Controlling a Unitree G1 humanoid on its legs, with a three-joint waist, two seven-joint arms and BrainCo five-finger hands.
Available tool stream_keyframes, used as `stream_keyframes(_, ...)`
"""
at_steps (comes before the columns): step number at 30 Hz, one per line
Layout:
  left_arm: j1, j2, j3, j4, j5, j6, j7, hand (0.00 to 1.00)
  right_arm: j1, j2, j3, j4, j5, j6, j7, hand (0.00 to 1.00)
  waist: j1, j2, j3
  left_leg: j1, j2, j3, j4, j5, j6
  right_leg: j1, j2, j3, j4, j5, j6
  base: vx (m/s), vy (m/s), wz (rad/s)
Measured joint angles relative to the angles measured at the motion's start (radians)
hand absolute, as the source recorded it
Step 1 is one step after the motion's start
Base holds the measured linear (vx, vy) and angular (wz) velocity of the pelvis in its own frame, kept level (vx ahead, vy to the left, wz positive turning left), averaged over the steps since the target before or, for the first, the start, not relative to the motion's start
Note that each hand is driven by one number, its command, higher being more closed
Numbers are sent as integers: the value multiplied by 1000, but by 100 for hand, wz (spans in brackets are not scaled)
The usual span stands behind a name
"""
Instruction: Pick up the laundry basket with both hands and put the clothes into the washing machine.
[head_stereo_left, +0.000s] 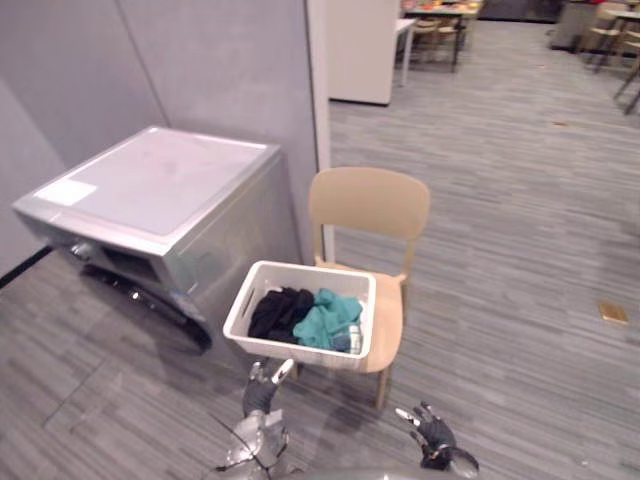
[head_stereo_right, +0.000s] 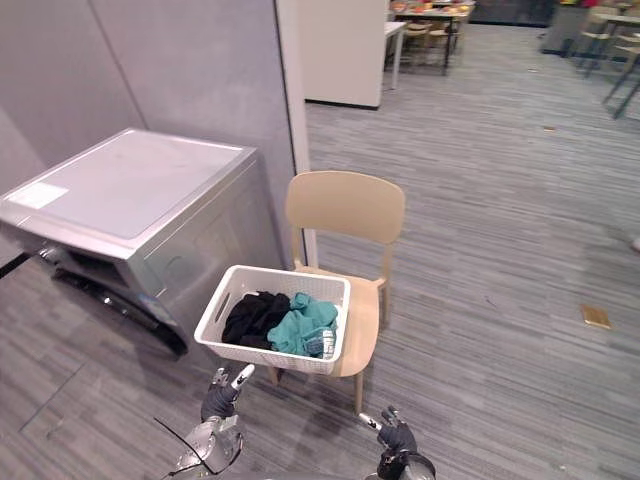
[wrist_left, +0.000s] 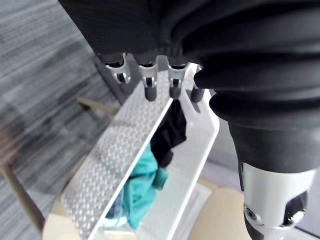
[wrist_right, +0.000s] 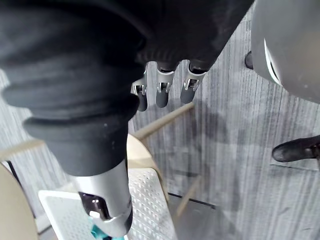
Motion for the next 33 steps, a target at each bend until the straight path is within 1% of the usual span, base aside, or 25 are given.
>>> stream_keyframes(1,-16,1,-5,-8,-7,0,1,0,-17,-1,13,-1,0,0,0,0,2,-11,14,-36,-18,-41,1,30,-4,-26,-21,-40,37,-21,-10,-19,-97,109)
stream_keyframes(3,-19,1,-4,-35,-17,0,12,0,-55,-12,18,1,-1,-5,-22,0,2,-1,37,-100,-25,-109,-8,72,-14,-72,-50,-121,92,-50,-24,-69,-82,122)
stream_keyframes(4,-18,0,4,-50,-18,0,16,0,-66,-17,19,2,-1,-5,-27,0,1,-5,50,-109,-23,-101,-29,60,-1,-72,-67,-154,88,-48,-32,-133,-40,104)
stream_keyframes(6,-7,-12,14,-85,-19,0,16,0,-103,-24,-11,12,-1,-9,-52,0,6,-21,64,-185,10,109,162,0,80,-84,-127,-226,82,-30,-44,-84,11,103)
stream_keyframes(7,-7,-12,16,-86,-19,0,16,0,-108,-27,-18,12,-1,-13,-61,0,4,-24,66,-189,22,139,215,-16,101,-76,-140,-246,77,-24,-42,-40,24,104)
stream_keyframes(9,-5,-8,28,-85,-19,-2,16,0,-116,-29,-20,15,1,-27,-64,0,1,-21,65,-164,99,157,312,-91,67,-46,-150,-304,39,9,-28,-107,98,79)
stream_keyframes(10,-8,-8,32,-84,-19,-2,16,0,-121,-29,-20,18,1,-28,-64,0,-2,-20,64,-157,121,160,315,-96,69,-44,-151,-318,32,16,-23,-141,185,79)
stream_keyframes(11,-20,-8,38,-73,-18,-2,17,0,-126,-31,-24,21,4,-29,-66,0,-14,-12,64,-138,173,190,299,-108,51,-36,-154,-352,16,35,-1,-114,188,74)
stream_keyframes(13,-24,-7,43,-57,-16,-2,17,0,-125,-31,-37,21,13,-29,-68,0,-24,15,56,-94,188,216,214,-138,-3,-27,-152,-365,1,60,25,-107,286,48)
stream_keyframes(14,-38,14,41,-28,-15,1,17,0,-128,-18,-59,27,23,-29,-72,0,-24,5,64,-78,160,219,169,-127,-57,-17,-168,-352,-29,86,56,-105,387,21)
stream_keyframes(16,-43,56,13,-18,-14,3,18,0,-124,-3,-60,31,33,-26,-81,0,-24,-27,53,-79,101,219,183,-139,-34,-14,-204,-313,-74,140,77,-70,308,14)
stream_keyframes(18,-51,86,-8,-19,-15,0,18,0,-129,-6,-66,27,66,-32,-97,0,-27,-20,44,-124,38,218,230,-171,12,-17,-251,-295,-105,193,90,-112,304,19)
stream_keyframes(20,-83,92,-20,-20,-14,-2,17,0,-131,-16,-87,26,89,-34,-102,0,-28,-9,42,-158,-15,201,241,-191,36,-23,-294,-293,-121,239,44,-92,343,51)
stream_keyframes(21,-102,88,-28,-20,-8,-2,16,0,-126,-30,-105,27,98,-33,-103,0,-35,18,43,-172,-39,174,231,-186,59,-36,-308,-257,-109,282,-25,-21,305,77)
stream_keyframes(22,-111,91,-37,-19,5,-4,14,0,-125,-36,-112,27,99,-27,-105,0,-47,38,46,-166,-58,142,203,-170,83,-56,-299,-166,-67,295,-75,28,287,84)
stream_keyframes(23,-112,99,-36,-18,5,-4,14,0,-125,-32,-112,24,100,-26,-105,0,-57,41,47,-160,-62,122,197,-164,91,-60,-283,-111,-40,278,-85,119,234,76)
stream_keyframes(24,-115,109,-36,-18,7,-4,16,0,-116,-15,-113,2,117,-26,-104,0,-63,34,48,-144,-67,93,176,-142,105,-70,-240,-11,14,220,-87,122,122,61)
stream_keyframes(25,-116,119,-33,-18,7,-4,17,0,-110,-6,-113,-12,121,-26,-103,0,-66,26,51,-134,-67,76,168,-132,102,-69,-218,23,49,177,-73,141,67,72)
stream_keyframes(26,-116,136,-34,-17,18,-2,16,0,-85,8,-115,-44,136,-30,-98,0,-76,9,55,-109,-65,45,146,-123,104,-69,-165,63,131,86,-46,128,-30,71)
stream_keyframes(27,-117,140,-37,-17,37,0,15,0,-73,19,-126,-69,144,-35,-93,0,-83,-10,54,-78,-65,22,115,-115,105,-72,-110,67,196,0,-47,132,-57,64)
stream_keyframes(28,-117,138,-39,-17,44,0,15,0,-64,23,-129,-78,153,-37,-90,0,-83,-14,56,-61,-64,19,103,-114,105,-78,-80,75,216,-35,-43,143,-137,39)
stream_keyframes(29,-122,134,-55,-8,47,1,13,0,-54,24,-129,-82,166,-45,-84,0,-85,-35,46,-40,-57,19,87,-115,103,-111,10,104,225,-89,-31,114,-141,17)
stream_keyframes(31,-134,115,-57,-1,55,1,12,0,-49,25,-129,-83,172,-59,-84,0,-96,-59,42,-31,-56,17,89,-116,83,-126,68,113,120,-86,-30,107,-154,19)
stream_keyframes(32,-153,101,-56,14,64,2,11,0,-49,28,-131,-91,175,-67,-84,0,-102,-83,43,-42,-59,19,116,-134,59,-100,83,110,30,-30,-66,89,-149,9)
stream_keyframes(33,-166,80,-66,26,64,7,12,0,-44,39,-147,-118,177,-71,-86,0,-107,-62,45,-43,-32,59,111,-133,50,-84,105,99,-7,-8,-66,87,-129,-4)
